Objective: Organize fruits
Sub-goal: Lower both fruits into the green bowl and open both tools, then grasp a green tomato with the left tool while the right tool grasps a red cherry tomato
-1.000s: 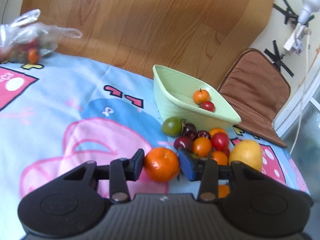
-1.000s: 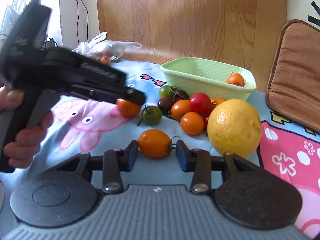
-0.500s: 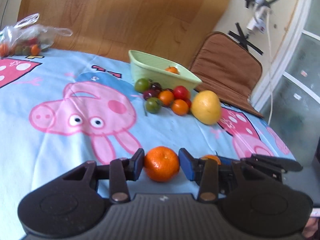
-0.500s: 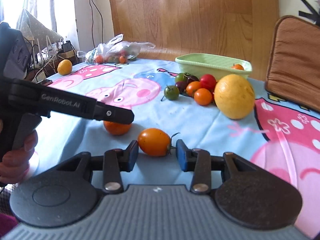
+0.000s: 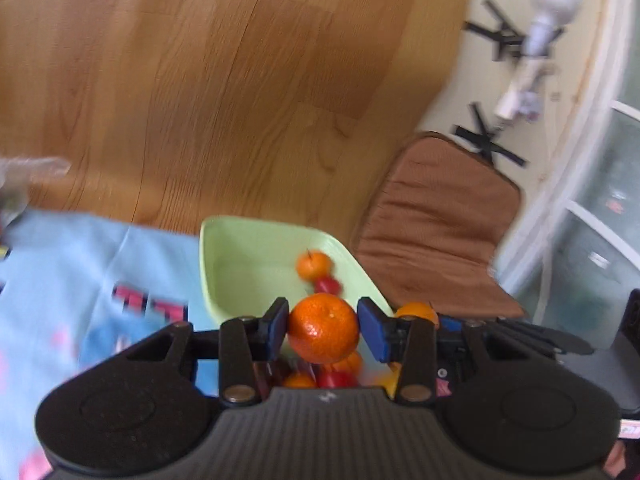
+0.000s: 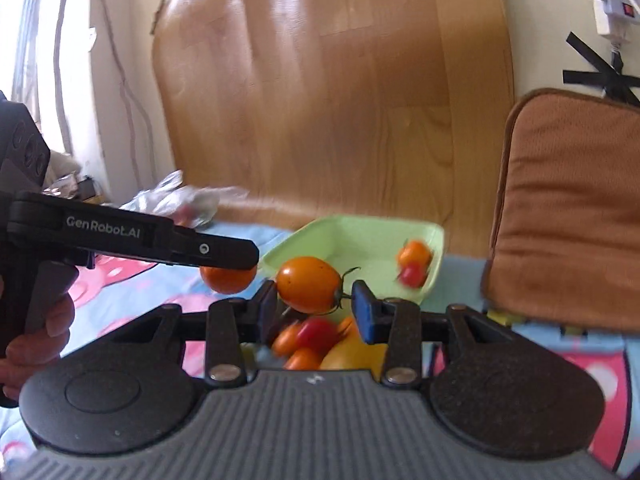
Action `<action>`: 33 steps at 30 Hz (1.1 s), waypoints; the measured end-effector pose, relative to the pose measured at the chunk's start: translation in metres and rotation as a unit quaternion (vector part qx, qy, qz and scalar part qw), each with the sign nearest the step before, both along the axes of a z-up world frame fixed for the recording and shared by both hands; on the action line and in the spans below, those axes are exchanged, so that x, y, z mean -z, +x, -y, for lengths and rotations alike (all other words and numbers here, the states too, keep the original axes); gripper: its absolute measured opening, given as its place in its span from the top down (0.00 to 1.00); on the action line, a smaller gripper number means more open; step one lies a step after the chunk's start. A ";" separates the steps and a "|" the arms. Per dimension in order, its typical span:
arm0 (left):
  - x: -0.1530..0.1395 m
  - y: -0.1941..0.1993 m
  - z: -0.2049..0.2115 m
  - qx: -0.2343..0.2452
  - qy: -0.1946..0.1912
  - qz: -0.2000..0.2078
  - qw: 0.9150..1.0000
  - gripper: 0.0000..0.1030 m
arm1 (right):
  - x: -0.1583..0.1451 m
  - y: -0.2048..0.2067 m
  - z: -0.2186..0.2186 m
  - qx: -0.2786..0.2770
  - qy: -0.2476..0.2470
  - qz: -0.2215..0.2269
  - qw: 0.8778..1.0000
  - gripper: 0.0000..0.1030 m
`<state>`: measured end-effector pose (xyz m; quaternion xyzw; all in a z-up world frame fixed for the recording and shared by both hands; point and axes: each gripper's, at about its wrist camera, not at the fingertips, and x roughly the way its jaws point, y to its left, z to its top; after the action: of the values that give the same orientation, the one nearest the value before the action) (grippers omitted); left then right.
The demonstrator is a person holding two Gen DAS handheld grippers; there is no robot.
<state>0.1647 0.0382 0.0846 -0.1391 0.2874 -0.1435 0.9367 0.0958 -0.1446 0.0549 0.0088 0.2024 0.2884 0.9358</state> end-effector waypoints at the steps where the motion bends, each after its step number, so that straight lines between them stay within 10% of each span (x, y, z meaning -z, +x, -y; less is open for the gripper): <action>1: 0.003 0.018 0.002 -0.007 0.008 -0.006 1.000 0.63 | -0.001 0.018 -0.001 0.003 -0.005 -0.014 1.000 0.58; 13: 0.047 0.095 0.015 -0.032 0.069 -0.062 0.995 0.61 | 0.029 0.111 -0.017 0.014 -0.060 -0.107 0.992 0.56; 27: 0.036 -0.063 -0.006 -0.033 0.030 0.006 0.999 0.55 | 0.013 -0.010 0.033 0.015 0.009 -0.023 1.000 0.56; 33: 0.059 -0.082 0.015 -0.018 0.094 -0.002 0.995 0.50 | 0.018 -0.036 -0.020 -0.047 -0.121 0.041 0.991 0.58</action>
<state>0.0828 0.0234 0.0252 -0.0553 0.2987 -0.0989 0.9476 0.0602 -0.1244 0.0369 -0.1258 0.1973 0.3056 0.9229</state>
